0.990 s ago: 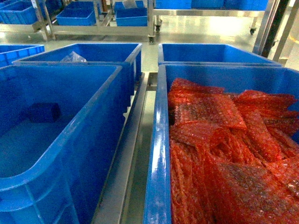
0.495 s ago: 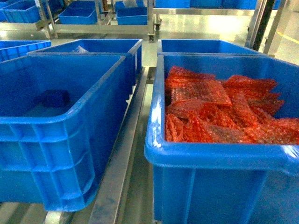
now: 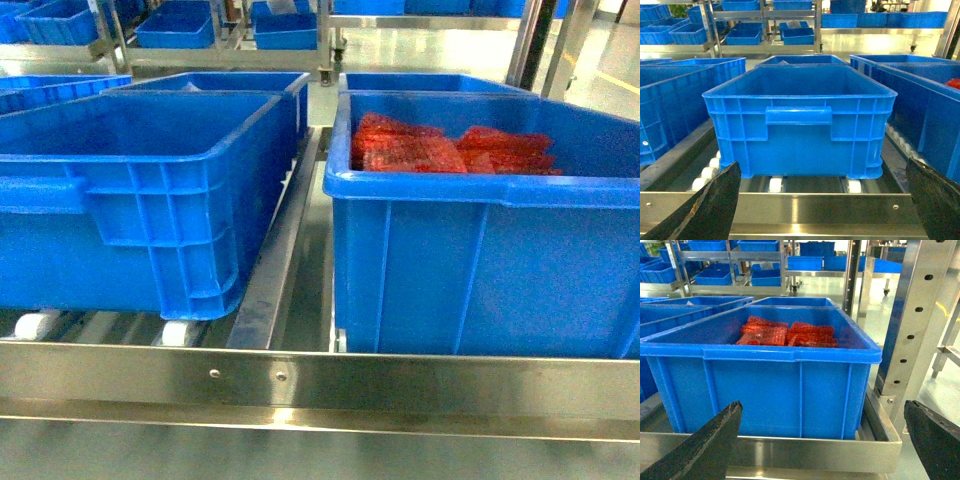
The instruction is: Pick blue part to blue bin on bottom shelf
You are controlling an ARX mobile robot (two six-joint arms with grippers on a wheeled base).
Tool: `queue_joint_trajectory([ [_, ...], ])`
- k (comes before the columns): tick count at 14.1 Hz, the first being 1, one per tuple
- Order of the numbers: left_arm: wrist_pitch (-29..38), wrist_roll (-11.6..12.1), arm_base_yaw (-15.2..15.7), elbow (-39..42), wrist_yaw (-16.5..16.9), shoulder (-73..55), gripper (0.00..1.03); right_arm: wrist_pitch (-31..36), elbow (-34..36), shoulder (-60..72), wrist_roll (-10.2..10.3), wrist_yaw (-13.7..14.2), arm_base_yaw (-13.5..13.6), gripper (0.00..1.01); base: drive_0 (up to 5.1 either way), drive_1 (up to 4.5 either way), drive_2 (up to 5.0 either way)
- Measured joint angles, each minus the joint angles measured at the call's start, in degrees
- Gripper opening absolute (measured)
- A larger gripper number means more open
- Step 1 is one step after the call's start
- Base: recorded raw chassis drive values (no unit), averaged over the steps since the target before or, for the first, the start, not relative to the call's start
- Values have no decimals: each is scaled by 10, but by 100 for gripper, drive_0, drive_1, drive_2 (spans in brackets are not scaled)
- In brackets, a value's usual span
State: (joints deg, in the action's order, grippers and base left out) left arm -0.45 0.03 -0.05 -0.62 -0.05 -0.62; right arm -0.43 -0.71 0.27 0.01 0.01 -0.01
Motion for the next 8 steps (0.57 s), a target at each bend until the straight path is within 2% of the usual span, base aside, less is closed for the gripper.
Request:
queue_joint_trajectory([
  [8,2,0,0,0,0,0,98,2,0,0,0,0,0,98,0,0,0],
])
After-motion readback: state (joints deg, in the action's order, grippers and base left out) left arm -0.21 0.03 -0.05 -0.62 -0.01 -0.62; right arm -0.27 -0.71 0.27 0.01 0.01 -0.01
